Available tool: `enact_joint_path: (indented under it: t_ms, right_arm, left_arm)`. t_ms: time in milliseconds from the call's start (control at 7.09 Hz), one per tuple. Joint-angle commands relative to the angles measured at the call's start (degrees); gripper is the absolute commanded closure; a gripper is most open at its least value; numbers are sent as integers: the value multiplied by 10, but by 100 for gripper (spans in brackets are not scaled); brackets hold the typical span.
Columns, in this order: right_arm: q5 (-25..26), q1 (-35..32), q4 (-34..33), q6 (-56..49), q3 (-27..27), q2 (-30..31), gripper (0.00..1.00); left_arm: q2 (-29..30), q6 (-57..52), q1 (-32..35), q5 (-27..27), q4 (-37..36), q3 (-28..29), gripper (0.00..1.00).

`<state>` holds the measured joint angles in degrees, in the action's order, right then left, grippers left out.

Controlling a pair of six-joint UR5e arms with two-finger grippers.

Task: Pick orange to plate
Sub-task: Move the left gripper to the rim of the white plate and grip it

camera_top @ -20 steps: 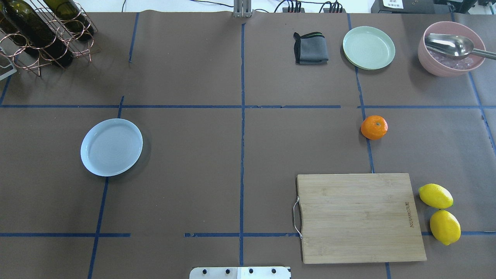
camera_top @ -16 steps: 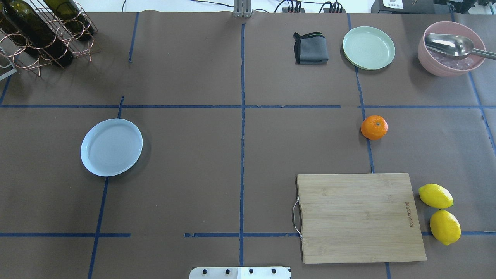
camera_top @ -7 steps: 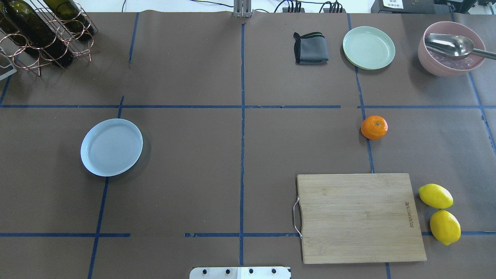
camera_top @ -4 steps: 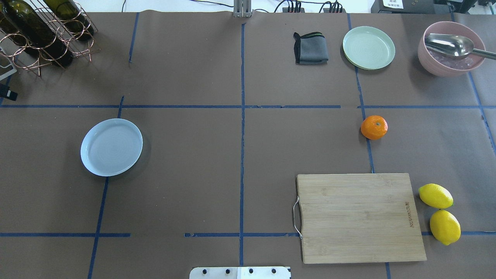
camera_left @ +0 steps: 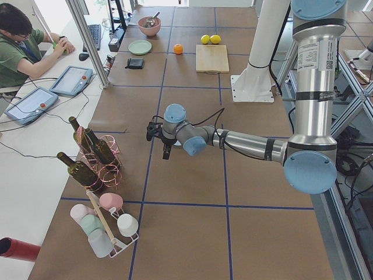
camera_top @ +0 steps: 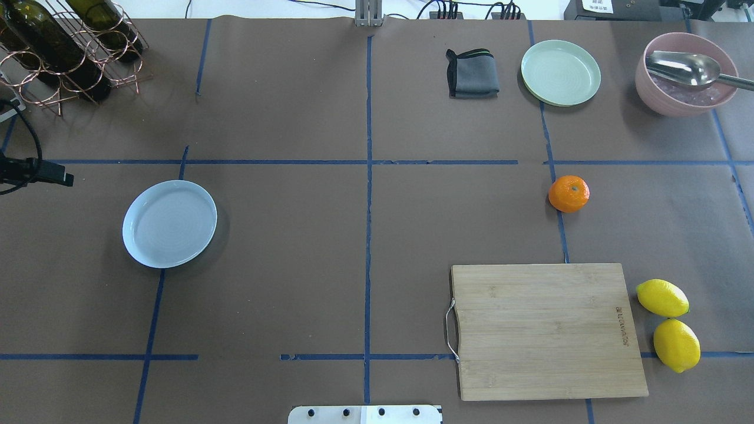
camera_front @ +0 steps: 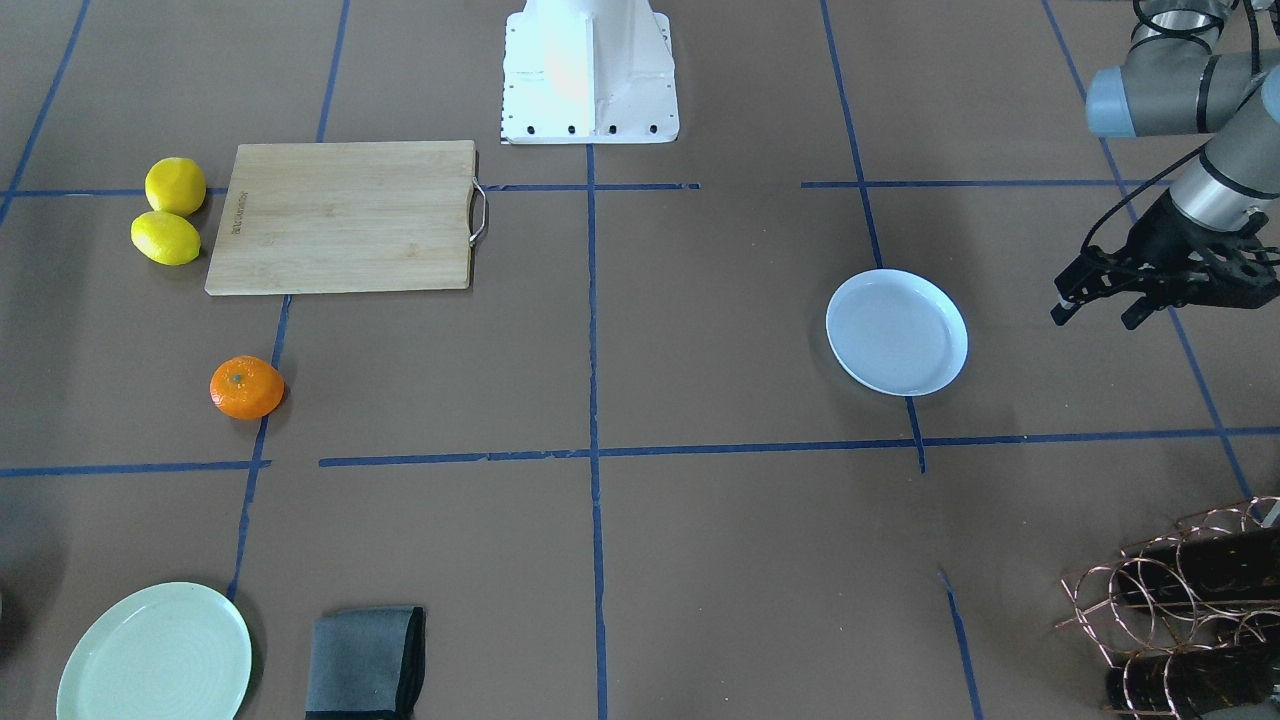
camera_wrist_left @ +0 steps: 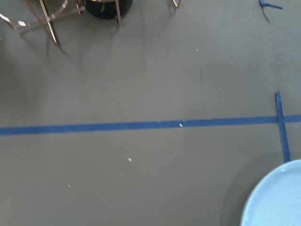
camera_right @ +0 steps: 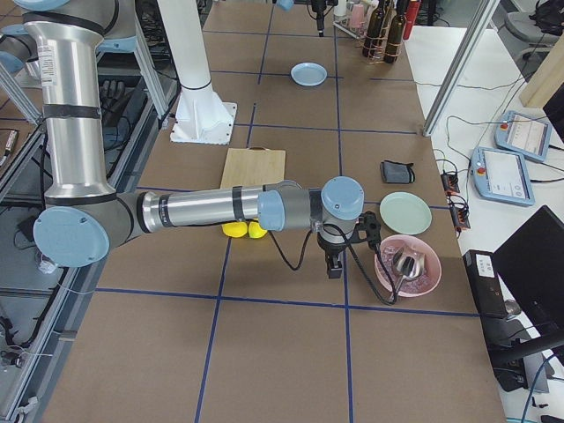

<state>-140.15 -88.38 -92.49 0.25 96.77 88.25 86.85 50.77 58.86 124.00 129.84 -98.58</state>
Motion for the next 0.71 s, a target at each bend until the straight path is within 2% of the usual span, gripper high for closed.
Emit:
enact_joint_path:
  t_ms: [0,282,564]
  right_arm:
    - [0,1,0,11,1,-1,0]
    - [0,1,0,10,4,-1,0]
    - [0,1,0,11,6,-1,0]
  left_arm:
    - [-7,91,-61,-11,31,-9,0]
    - [-5,98,-98,-42,27,-1,0]
    - [8,101,-110,-47,26,13,0]
